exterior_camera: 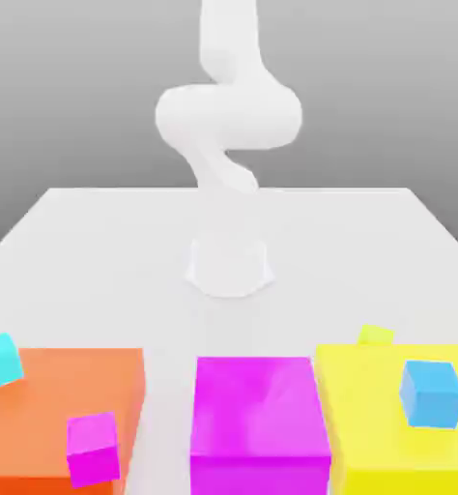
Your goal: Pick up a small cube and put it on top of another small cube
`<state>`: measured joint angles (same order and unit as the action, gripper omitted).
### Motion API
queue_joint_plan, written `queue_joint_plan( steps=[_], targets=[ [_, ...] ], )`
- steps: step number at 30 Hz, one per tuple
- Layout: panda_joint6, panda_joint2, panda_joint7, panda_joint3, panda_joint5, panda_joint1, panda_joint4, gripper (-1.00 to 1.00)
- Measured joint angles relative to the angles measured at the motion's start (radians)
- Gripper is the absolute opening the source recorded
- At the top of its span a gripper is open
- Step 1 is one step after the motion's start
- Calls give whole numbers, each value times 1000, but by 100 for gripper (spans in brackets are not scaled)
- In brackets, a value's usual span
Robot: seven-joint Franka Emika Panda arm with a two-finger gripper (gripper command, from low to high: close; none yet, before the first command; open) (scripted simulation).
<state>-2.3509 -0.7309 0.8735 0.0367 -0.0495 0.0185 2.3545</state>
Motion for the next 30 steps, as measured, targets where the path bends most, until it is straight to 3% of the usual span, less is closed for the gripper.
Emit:
queue_joint_plan(
  steps=[12, 20, 23, 25, 26, 30],
  targets=[
    [-241, 323, 400, 255, -179, 100, 261, 0],
    [-409, 539, 740, 471, -192, 140, 435, 0],
    [-478, 628, 918, 546, -127, 141, 503, 0],
    [-527, 696, 1065, 562, -15, 143, 537, 0],
    [-554, 735, 1138, 533, 72, 164, 539, 0],
    [-659, 888, 1378, 255, 389, 359, 510, 0]
  ],
)
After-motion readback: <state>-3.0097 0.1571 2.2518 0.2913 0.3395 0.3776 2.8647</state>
